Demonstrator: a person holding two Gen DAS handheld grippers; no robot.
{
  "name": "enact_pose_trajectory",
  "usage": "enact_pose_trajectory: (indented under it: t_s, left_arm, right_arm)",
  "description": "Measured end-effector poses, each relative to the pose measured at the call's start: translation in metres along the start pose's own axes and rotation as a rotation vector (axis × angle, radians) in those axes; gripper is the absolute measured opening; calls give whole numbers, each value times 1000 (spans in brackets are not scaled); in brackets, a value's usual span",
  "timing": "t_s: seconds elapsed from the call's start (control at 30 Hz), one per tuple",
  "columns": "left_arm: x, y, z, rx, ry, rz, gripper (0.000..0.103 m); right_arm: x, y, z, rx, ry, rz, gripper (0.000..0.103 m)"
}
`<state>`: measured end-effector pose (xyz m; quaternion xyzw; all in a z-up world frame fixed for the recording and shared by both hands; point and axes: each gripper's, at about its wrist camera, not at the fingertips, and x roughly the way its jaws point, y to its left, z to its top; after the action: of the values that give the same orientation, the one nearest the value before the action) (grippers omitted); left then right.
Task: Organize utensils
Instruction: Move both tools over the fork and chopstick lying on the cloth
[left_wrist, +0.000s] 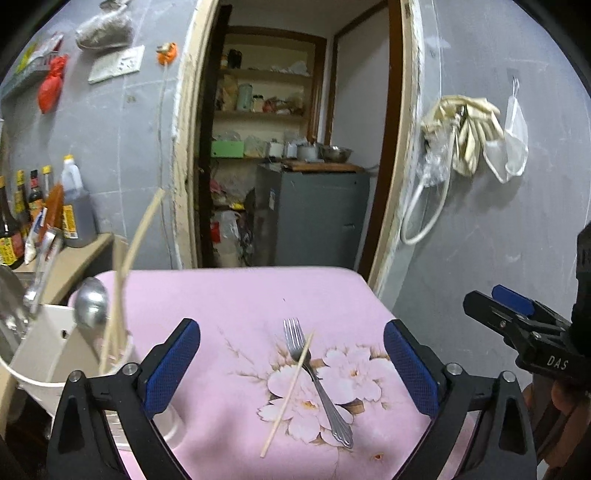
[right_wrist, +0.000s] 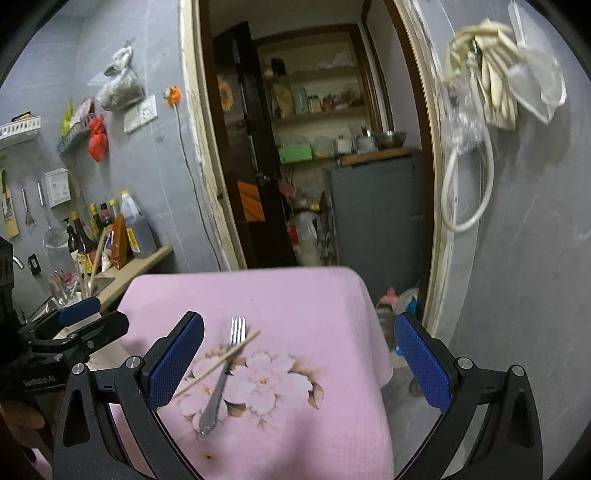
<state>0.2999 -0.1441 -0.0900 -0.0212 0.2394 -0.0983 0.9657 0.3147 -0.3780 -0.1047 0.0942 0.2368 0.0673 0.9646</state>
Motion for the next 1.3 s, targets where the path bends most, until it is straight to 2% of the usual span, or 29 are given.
enact_pose_trajectory:
  t_s: [0.1, 0.17, 0.33, 0.53, 0.67, 0.77, 0.97, 1.03, 1.07, 1.1, 1.17, 1.3]
  left_arm:
    - [16, -5, -3, 30, 42, -3, 84]
    - [27, -8, -5, 48, 71, -4, 80]
    - [59, -4, -13, 41, 185, -20, 66]
    - [92, 4, -32, 23, 334, -24, 50]
    - [109, 9, -43, 30, 417, -4, 40]
    - [118, 12, -50, 42, 465, 9, 37]
    - [119, 5, -51, 98, 450, 30, 37]
    - [120, 3, -50, 105, 445, 33, 33]
    - [121, 3, -48, 103, 442, 37, 27]
    - [121, 3, -48, 99, 440, 47, 20]
    - [124, 8, -46, 77, 437, 65, 13]
    - [124, 20, -44, 12, 431, 85, 13]
  right_arm:
    - [11, -7, -5, 16, 35, 5, 101]
    - [19, -9, -7, 19, 53, 13, 100]
    - [43, -13, -15, 33, 127, 41, 87]
    - [71, -11, -31, 50, 221, 81, 78]
    - [81, -6, -42, 49, 257, 98, 77]
    - [84, -4, -44, 45, 267, 107, 77]
    - [92, -2, -46, 41, 281, 117, 77]
    - [95, -3, -47, 41, 291, 119, 77]
    - [97, -3, -48, 40, 298, 120, 77]
    - [98, -4, -48, 39, 304, 122, 76]
    - [103, -2, -50, 33, 329, 126, 71]
    - [115, 4, -54, 16, 380, 147, 60]
